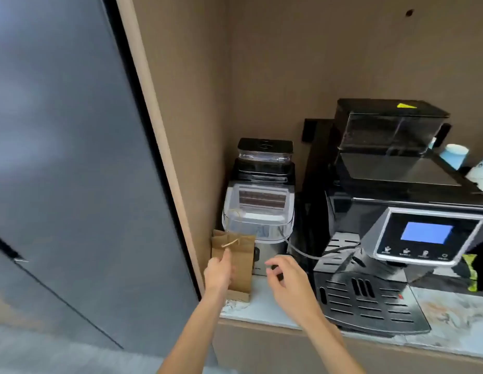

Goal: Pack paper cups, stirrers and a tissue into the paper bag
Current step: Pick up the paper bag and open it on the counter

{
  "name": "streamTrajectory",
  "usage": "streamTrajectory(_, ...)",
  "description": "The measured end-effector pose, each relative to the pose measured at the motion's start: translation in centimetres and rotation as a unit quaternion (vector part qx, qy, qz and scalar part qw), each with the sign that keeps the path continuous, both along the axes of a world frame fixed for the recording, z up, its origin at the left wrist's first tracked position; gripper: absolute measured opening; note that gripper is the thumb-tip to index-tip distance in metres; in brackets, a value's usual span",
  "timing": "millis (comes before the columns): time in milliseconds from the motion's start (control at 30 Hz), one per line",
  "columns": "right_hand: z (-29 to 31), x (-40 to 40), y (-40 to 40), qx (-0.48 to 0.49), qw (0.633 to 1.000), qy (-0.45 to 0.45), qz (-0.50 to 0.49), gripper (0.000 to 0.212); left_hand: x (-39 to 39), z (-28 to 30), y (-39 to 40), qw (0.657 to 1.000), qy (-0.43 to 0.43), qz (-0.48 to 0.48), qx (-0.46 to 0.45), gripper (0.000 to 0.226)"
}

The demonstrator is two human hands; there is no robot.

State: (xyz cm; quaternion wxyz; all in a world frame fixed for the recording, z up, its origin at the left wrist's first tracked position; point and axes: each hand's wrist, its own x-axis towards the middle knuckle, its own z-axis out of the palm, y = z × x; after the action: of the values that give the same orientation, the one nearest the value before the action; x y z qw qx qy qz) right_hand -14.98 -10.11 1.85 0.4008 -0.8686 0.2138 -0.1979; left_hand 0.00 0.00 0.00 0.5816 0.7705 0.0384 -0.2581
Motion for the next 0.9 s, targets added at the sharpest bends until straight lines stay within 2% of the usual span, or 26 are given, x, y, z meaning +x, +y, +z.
streamTrajectory(267, -1.7, -1.2, -1.8, 0.041, 0.998, 0.036, 0.001, 0.013, 3.1, -1.1, -3.9, 0.997, 0.029, 0.048, 0.053, 0.047)
streamTrajectory(367, -1.2, -1.6, -2.2, 0.059, 0.998, 0.035, -0.012, 0.015, 3.7, -2.1, -4.2, 0.997, 0.024, 0.060, 0.037, 0.040)
streamTrajectory(500, 1.7, -1.5, -2.8, 0.067, 0.997, 0.024, -0.014, 0.023, 2.6, -2.6, -3.1, 0.996, -0.050, 0.032, 0.060, 0.035)
streamTrajectory(633, 5.4, 0.6, -0.8, 0.162, 0.985, -0.005, 0.061, 0.027, 0.6, -1.5, -0.4, 0.978, -0.170, -0.048, 0.115, 0.046)
streamTrajectory(667, 5.9, 1.4, -0.2, 0.159, 0.984, 0.013, 0.074, 0.029, -0.1, -1.3, 0.2, 0.968, -0.203, -0.075, 0.129, 0.048)
streamTrajectory(733, 5.5, 3.1, 0.1, 0.103, 0.985, 0.105, 0.087, 0.033, -1.7, -1.1, 0.8, 0.950, -0.250, -0.123, 0.144, 0.044)
streamTrajectory(833, 3.0, 4.2, 1.2, 0.024, 0.949, 0.295, 0.106, 0.029, -4.0, -0.9, 2.4, 0.919, -0.317, -0.206, 0.114, 0.031)
streamTrajectory(900, 1.3, 3.7, 1.9, 0.030, 0.934, 0.337, 0.114, 0.028, -5.4, -0.3, 3.7, 0.895, -0.344, -0.267, 0.092, 0.017)
